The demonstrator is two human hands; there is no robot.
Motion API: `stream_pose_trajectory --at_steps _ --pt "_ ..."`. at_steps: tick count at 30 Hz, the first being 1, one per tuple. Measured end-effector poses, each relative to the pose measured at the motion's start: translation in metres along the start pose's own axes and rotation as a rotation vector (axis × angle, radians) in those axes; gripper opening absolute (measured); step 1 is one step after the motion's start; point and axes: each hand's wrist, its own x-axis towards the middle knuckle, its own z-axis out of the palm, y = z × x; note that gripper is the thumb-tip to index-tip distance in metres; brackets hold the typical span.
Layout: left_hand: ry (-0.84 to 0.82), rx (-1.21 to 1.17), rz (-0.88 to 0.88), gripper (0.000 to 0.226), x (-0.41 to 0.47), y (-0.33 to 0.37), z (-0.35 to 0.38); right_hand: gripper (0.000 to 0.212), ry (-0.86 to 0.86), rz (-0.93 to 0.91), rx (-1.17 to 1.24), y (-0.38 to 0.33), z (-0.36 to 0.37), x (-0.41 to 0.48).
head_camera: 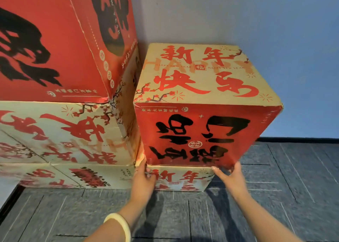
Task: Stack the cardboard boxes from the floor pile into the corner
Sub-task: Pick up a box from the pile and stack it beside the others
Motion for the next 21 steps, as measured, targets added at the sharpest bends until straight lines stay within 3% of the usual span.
stream_pose_trajectory --at_steps 8,21 --pt "0.024 -0.027 0.075 0.067 0.004 -0.015 -0.003 0.055 0.069 -0.090 -0.026 0.008 0.015 -0.003" --pt "0.055 0.016 0.073 0.065 -0.011 -0.018 -0.013 0.048 -0.047 -0.117 -0.032 0.010 0.020 0.000"
